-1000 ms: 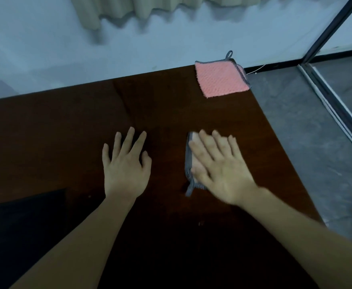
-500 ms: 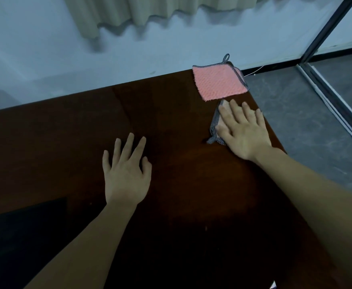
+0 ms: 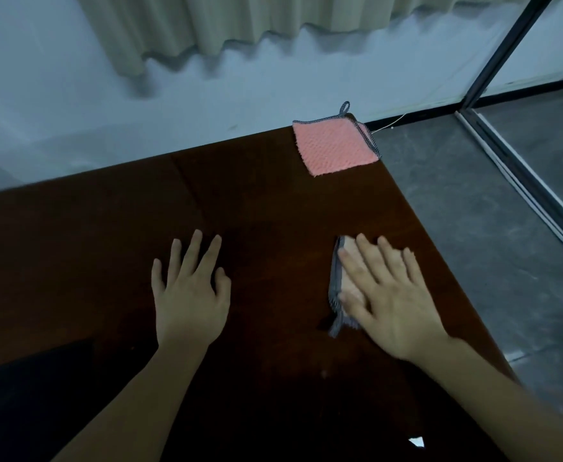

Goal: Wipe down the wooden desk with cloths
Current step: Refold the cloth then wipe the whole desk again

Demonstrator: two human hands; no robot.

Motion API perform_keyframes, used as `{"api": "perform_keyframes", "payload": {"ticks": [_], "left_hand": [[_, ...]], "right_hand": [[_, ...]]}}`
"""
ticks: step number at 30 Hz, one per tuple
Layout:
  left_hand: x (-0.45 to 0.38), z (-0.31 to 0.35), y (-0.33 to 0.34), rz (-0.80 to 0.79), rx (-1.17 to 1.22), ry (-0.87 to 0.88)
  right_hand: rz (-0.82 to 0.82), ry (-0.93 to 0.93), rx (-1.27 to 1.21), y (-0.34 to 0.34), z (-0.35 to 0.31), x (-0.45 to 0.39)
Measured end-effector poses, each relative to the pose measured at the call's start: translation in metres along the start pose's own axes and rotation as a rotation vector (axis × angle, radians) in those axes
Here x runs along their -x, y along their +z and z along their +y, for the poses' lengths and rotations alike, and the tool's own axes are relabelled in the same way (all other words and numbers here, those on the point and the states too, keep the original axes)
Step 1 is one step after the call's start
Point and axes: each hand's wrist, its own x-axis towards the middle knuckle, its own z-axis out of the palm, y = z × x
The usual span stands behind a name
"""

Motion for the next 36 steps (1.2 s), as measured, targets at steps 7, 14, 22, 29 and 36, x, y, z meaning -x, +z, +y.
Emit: {"api": "perform_keyframes", "payload": {"ticks": [7,14,22,29,36], "left_hand": [[0.0,-0.001,0.001,0.002,-0.006,0.008],[0.0,0.001,-0.002,-0.014,0.006,0.006],[0.0,-0.001,0.0,-0.003,-0.007,0.003],[0.001,-0.001,0.0,-0.001,-0.018,0.019],[0.001,-0.003,0.003,0.0,-0.011,0.029]], "right_hand": [[0.013,0.244,-0.039,-0.021,0.036,-0.093],[-0.001,0.266,-0.047,-0.013,0.021,-0.048],[0.01,0.22,-0.031,-0.001,0.01,0.006],[0.017,0.244,-0.042,-0.019,0.024,-0.074],[0.008,0.255,-0.058,-0.014,0.014,-0.048]]}}
